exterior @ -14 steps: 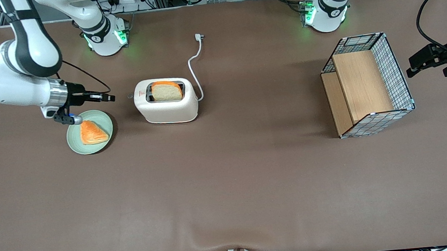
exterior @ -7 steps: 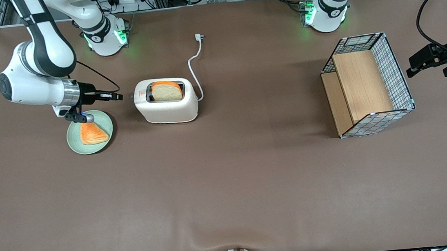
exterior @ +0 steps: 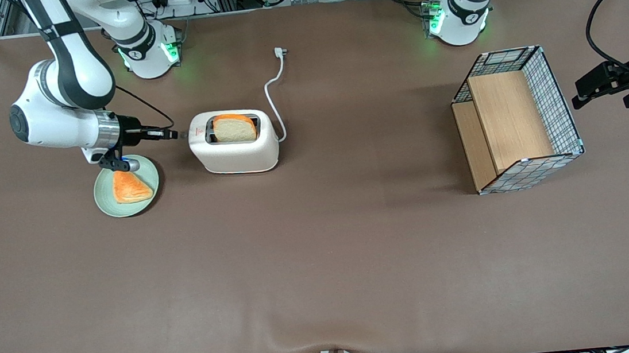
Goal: Press toaster button with right arm
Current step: 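Align the closed right gripper with the toaster's side lever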
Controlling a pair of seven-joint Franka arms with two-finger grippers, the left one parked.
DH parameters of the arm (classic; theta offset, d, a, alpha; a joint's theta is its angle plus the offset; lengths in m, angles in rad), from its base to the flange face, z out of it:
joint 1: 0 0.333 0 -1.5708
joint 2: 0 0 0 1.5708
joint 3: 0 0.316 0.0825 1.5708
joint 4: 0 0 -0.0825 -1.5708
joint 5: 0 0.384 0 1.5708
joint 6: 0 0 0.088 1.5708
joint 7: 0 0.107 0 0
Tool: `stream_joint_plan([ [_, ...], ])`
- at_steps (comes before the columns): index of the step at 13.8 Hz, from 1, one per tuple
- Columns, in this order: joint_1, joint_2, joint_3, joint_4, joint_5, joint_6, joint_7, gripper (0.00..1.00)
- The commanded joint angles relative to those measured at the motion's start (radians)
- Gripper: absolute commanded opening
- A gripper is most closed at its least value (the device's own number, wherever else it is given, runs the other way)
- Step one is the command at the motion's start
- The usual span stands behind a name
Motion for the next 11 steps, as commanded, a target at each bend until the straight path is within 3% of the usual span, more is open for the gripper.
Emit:
stream_joint_plan([
  [1, 0.030, 0.001, -0.004, -0.016, 0.048, 0.040, -0.022, 0.00],
  [11, 0.037, 0.014, -0.004, -0.037, 0.048, 0.054, -0.045, 0.00],
])
